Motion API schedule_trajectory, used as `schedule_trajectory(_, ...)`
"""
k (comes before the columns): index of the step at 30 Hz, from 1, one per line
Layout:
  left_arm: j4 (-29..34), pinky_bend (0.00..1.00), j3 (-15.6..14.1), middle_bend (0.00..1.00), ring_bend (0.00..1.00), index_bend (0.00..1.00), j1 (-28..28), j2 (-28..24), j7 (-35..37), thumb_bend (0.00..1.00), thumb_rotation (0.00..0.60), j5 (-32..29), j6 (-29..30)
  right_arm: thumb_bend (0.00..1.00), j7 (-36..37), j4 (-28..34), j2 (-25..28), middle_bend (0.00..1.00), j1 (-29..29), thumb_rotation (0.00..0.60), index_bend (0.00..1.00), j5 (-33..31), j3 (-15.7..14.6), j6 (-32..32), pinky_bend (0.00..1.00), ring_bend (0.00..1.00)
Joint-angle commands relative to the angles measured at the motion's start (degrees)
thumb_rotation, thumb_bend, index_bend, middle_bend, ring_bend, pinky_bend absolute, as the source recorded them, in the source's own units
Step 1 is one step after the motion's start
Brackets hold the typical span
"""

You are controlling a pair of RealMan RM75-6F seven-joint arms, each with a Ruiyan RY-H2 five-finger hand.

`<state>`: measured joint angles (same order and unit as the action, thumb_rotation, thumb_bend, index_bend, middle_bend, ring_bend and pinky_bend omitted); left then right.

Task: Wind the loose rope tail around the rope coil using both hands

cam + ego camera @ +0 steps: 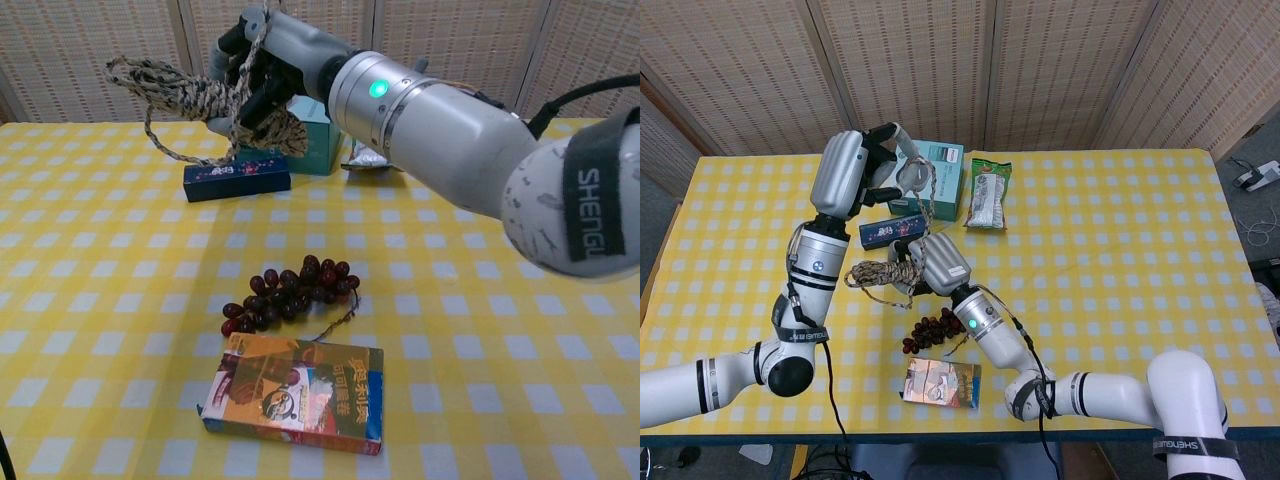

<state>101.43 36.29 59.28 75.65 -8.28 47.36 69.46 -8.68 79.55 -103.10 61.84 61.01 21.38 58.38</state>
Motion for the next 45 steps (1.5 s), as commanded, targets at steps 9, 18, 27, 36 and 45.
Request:
schedule_trajectory(9, -7.5, 1.00, -0.5, 1.00, 1.00, 0.78, 1.1, 1.1, -3.5, 0.43, 0.600, -6.5, -0.4, 0.33, 8.0, -0.6, 1.2, 0.63, -2.8, 0.600, 0.79, 8.6, -3.3, 0.0, 0.61, 0.53)
schedule_trajectory(18, -9.9, 1.00, -2.5, 1.00, 1.00, 0.78, -1.6, -0.6, -3.6, 0.43, 0.600, -7.3, -1.3, 0.31, 20.2, -2.5, 2.8, 0.64, -6.6, 0.600, 0.80, 16.9, -6.2, 3.6, 0.61, 0.53)
schedule_trajectory(27, -11.5, 1.00, -4.4, 1.00, 1.00, 0.78, -3.7, -1.5, -3.5, 0.43, 0.600, -8.1, -2.6, 0.29, 30.8, -4.5, 4.2, 0.64, -9.6, 0.600, 0.81, 21.6, -5.9, 9.1, 0.61, 0.55)
schedule_trajectory(36, -12.6, 1.00, -6.6, 1.00, 1.00, 0.78, -6.6, -1.9, -1.8, 0.43, 0.600, -8.1, -3.9, 0.29, 36.8, -4.2, 5.9, 0.65, -11.9, 0.600, 0.82, 21.6, -3.8, 12.5, 0.63, 0.55)
schedule_trajectory(45, -11.2, 1.00, -9.8, 1.00, 1.00, 0.78, -9.9, -2.6, -0.3, 0.43, 0.600, -4.1, -4.0, 0.28, 38.9, -5.0, 3.9, 0.65, -12.3, 0.600, 0.82, 19.2, 0.0, 14.7, 0.63, 0.57)
